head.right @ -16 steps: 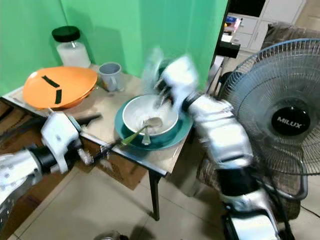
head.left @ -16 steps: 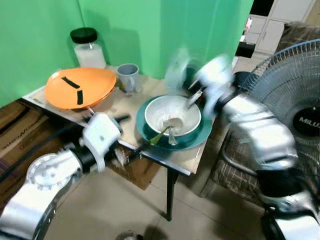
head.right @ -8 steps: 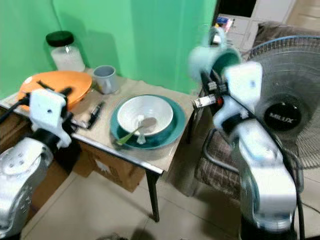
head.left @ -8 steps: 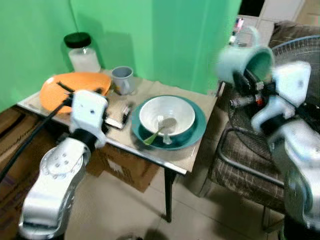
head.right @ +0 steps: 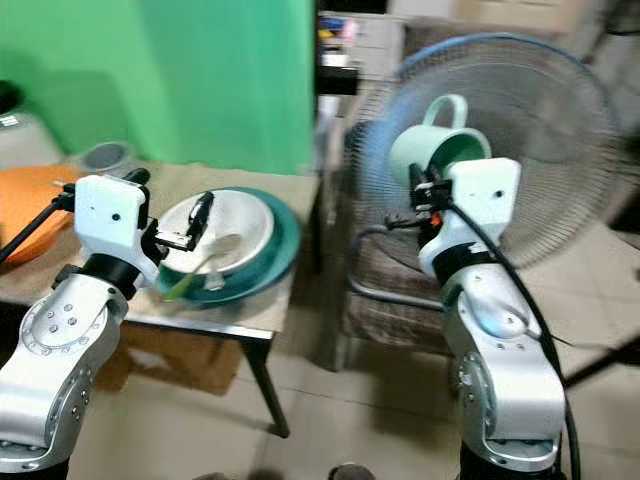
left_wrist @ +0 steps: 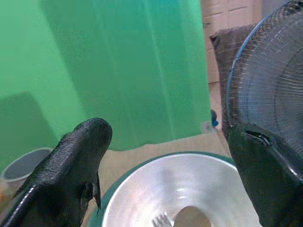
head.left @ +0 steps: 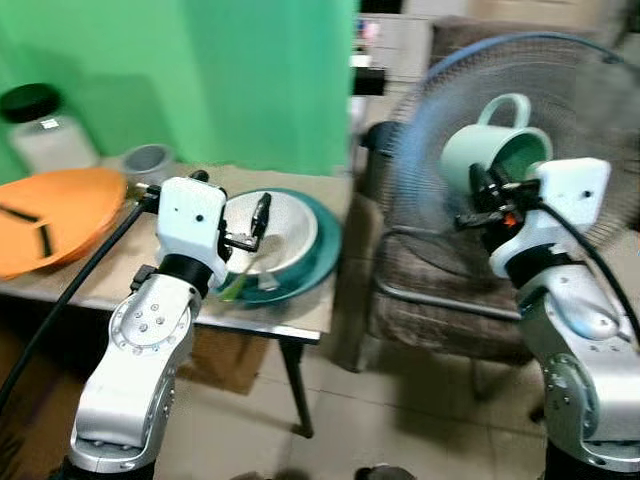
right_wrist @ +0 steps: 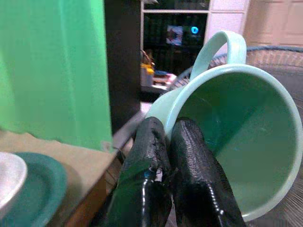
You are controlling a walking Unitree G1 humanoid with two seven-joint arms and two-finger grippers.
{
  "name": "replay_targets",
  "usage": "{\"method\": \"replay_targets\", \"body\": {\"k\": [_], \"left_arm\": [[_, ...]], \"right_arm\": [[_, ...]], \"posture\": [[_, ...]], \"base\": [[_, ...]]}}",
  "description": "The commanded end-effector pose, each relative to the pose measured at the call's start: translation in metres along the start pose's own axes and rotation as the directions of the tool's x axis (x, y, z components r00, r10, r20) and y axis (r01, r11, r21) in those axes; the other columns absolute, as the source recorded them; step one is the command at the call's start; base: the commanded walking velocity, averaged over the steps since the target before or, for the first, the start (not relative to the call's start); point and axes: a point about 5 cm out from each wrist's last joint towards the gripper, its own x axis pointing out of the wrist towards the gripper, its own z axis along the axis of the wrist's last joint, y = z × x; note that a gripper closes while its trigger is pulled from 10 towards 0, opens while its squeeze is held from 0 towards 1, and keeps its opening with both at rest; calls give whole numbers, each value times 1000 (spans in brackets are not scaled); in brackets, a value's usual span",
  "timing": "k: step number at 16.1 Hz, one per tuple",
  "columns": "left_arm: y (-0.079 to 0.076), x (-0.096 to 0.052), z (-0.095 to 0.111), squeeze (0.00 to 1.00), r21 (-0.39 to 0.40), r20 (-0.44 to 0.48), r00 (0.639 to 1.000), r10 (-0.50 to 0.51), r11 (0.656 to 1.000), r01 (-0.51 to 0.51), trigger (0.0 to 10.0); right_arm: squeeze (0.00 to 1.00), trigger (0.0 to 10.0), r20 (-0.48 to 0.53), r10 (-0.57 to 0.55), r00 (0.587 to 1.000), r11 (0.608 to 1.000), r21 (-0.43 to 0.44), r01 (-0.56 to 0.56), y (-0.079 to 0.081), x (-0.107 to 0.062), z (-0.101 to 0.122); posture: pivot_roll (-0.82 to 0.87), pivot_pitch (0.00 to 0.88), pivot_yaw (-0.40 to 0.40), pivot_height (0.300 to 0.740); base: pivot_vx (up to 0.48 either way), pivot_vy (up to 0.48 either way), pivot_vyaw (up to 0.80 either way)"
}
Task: Setting the table
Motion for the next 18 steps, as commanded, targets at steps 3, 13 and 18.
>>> {"method": "replay_targets", "body": {"k": [3, 13, 18], "left_arm": [[18, -7, -9, 0, -146, -49, 991, 127, 980, -133, 10000], [11, -7, -11, 0, -84, -59, 997, 52, 995, -57, 10000], [4, -10, -14, 0, -24, -65, 998, -22, 1000, 21, 10000]], "right_arm": [[0, 10000, -21, -64, 998, 998, -18, 64, -6, 1, -7], [0, 10000, -117, -93, 989, 996, 6, 94, 0, -4, -27], [0, 10000, -129, -104, 986, 994, -35, 100, -3, -2, -29]], "posture": [[-22, 0, 29, 740], [-17, 0, 33, 740], [-19, 0, 39, 740]], "base": [[0, 0, -800], [0, 0, -480], [0, 0, -800]]}}
